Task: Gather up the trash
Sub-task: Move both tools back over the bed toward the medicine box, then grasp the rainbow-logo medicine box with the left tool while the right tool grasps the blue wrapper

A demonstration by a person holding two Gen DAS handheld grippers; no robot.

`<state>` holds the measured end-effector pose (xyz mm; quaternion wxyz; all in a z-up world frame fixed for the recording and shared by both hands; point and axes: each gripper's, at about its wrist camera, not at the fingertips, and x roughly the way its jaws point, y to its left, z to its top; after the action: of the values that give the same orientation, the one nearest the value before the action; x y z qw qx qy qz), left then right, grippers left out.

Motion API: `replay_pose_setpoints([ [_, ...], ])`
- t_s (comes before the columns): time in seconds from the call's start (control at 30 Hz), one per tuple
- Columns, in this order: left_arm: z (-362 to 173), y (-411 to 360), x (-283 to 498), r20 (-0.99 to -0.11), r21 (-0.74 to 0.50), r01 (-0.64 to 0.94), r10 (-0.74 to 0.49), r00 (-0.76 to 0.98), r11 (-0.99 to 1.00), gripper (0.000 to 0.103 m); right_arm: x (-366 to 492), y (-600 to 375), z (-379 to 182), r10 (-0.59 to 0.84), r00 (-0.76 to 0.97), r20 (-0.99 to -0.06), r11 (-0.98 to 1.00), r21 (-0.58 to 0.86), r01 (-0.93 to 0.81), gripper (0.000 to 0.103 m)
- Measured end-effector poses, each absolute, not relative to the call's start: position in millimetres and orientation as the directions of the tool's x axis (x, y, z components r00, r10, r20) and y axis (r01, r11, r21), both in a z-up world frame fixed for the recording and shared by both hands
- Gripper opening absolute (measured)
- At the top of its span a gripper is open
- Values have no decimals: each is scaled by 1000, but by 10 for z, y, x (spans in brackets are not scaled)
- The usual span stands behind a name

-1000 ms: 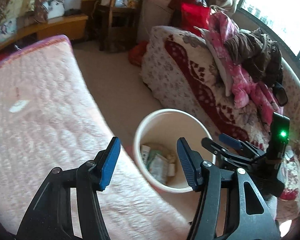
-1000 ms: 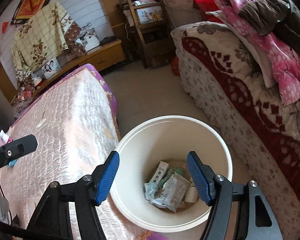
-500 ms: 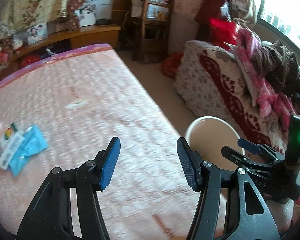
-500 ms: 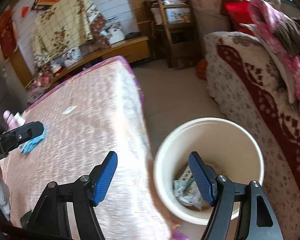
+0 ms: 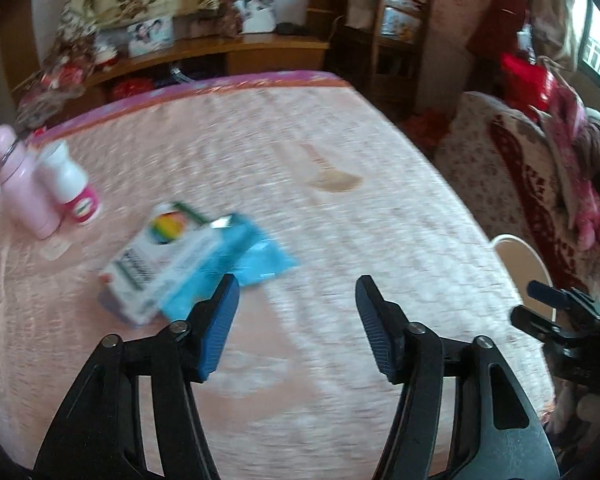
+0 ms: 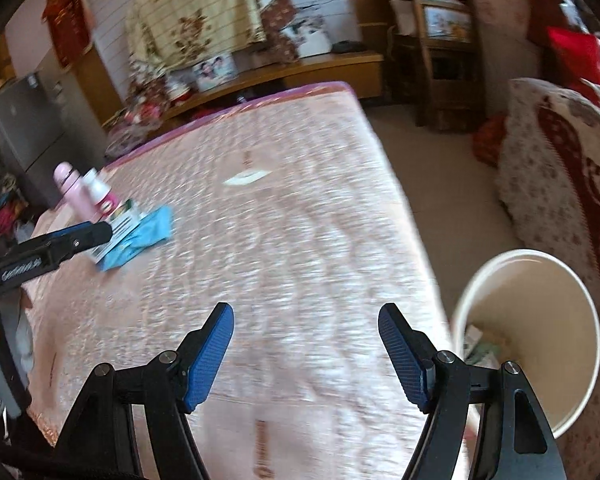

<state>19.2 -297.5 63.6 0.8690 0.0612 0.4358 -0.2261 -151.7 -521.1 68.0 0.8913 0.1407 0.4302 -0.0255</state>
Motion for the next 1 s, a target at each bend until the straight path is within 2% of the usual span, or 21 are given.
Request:
replay_pose_setpoints([
  [0.3, 426, -2339, 826, -816, -11, 414, -247, 522, 910, 63, -1070, -4578, 580, 160, 589, -792, 968, 243, 63, 73],
  [0.47, 286, -2380, 987, -828, 27, 500, -261, 496, 865, 63, -839, -4350, 496, 205, 564, -800, 965, 260, 18, 73],
  [0.53, 254, -2422, 1040, -840, 7, 528, -281, 464, 849, 63, -753, -4275, 461, 207, 555, -806, 967, 253, 5, 73],
  [0.77, 90, -2606, 1234, -877, 23, 534, -239, 416, 845, 63, -449, -4097, 393, 216, 541, -813, 969, 246, -18, 73],
  [0.8, 62, -2614, 1256, -882, 23, 527, -231, 411, 849, 62, -412, -4079, 379, 217, 536, -816, 969, 245, -19, 73],
  [0.87, 70, -2613, 1258, -871, 34, 507, -223, 438, 862, 52, -324, -4047, 350, 226, 529, -818, 967, 254, -21, 73],
  [0.9, 83, -2590, 1268, -873, 0, 502, -244, 422, 865, 50, -299, -4033, 343, 231, 527, -818, 966, 258, -22, 73],
  [1.0, 210, -2443, 1256, -862, -41, 462, -265, 432, 886, 50, -156, -3921, 321, 260, 518, -815, 959, 282, -37, 73],
])
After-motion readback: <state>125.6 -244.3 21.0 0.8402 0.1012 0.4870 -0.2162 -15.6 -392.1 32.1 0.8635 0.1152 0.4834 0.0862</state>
